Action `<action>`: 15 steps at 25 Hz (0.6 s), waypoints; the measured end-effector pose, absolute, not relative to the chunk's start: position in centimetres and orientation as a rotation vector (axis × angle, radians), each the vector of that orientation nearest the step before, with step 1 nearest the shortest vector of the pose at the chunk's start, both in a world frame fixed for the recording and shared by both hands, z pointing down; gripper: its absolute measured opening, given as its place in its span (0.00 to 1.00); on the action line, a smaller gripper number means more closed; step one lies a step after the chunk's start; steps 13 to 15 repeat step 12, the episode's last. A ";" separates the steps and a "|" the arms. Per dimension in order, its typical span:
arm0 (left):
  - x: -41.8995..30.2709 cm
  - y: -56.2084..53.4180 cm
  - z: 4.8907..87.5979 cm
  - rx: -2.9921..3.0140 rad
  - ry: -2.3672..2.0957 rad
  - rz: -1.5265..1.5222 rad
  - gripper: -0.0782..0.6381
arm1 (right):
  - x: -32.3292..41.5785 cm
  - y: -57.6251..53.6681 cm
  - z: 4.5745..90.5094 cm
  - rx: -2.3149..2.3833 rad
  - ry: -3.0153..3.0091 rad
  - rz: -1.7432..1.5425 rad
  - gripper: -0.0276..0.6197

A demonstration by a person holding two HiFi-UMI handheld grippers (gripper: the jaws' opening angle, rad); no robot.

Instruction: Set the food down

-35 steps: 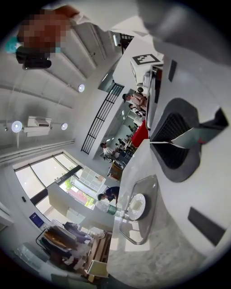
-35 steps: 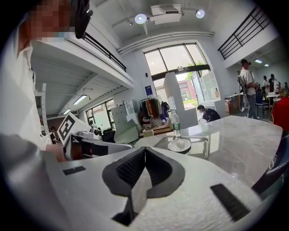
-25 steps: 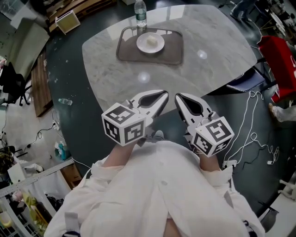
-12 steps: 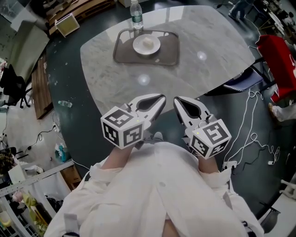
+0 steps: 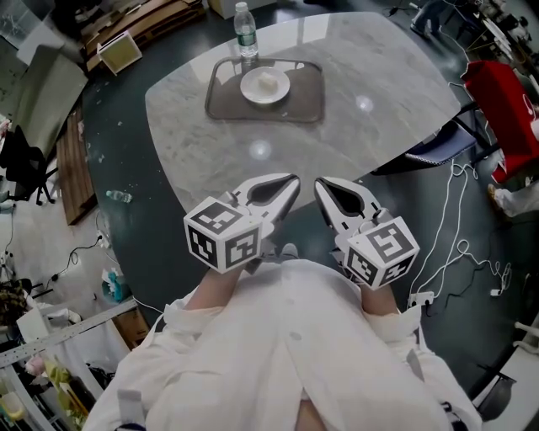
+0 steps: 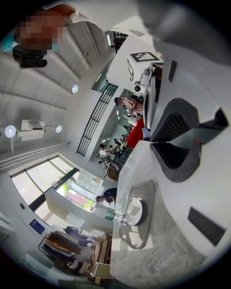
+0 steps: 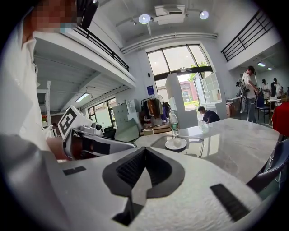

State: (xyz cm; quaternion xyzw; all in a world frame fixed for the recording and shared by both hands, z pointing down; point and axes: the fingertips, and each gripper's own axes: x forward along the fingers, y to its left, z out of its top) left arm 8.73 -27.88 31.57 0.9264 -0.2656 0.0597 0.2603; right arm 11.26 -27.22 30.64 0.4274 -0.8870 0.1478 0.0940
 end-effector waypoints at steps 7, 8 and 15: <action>8.5 -27.7 31.6 2.513 -0.704 0.164 0.14 | 10.8 -27.0 30.8 1.261 -2.619 0.439 0.05; 8.4 -27.6 31.6 2.513 -0.705 0.164 0.14 | 10.6 -26.8 30.8 1.258 -2.618 0.442 0.05; 8.2 -27.2 31.7 2.510 -0.703 0.161 0.14 | 10.3 -26.2 31.1 1.253 -2.606 0.446 0.05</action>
